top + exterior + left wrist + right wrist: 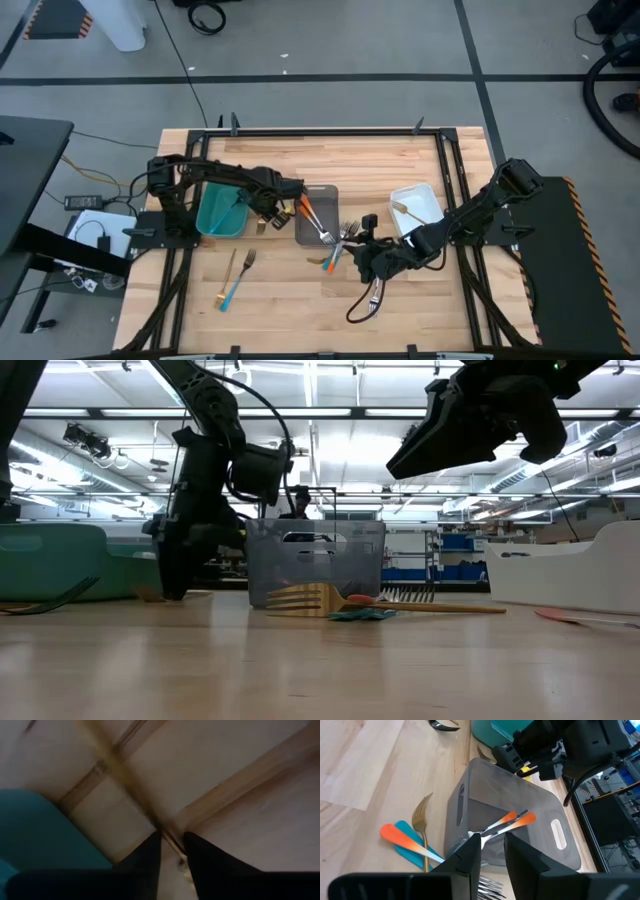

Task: Sort silverware by color (type)
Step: Put the gold fork into the white bin

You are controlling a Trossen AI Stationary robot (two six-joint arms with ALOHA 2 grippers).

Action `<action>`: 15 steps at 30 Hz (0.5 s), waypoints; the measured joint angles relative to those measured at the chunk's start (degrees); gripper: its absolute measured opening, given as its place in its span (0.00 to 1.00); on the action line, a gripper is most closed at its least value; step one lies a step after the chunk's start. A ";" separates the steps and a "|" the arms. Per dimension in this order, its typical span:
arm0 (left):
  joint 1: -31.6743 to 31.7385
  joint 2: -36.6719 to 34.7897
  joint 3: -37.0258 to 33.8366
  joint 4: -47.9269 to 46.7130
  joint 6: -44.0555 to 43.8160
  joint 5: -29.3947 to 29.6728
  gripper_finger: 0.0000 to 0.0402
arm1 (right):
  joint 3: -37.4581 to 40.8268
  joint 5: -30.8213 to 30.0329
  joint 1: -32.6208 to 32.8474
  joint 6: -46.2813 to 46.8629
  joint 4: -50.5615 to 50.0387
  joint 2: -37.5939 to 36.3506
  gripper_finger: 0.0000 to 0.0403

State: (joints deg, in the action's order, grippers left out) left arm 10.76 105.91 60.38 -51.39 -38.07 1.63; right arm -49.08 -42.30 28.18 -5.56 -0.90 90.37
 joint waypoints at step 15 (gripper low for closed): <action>-0.17 -0.70 -0.02 0.45 -1.81 1.84 0.05 | 0.00 0.00 0.00 0.02 0.00 0.00 0.23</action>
State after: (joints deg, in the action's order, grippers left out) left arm 10.59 105.20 60.36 -50.94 -39.88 3.48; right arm -49.08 -42.30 28.18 -5.54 -0.91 90.37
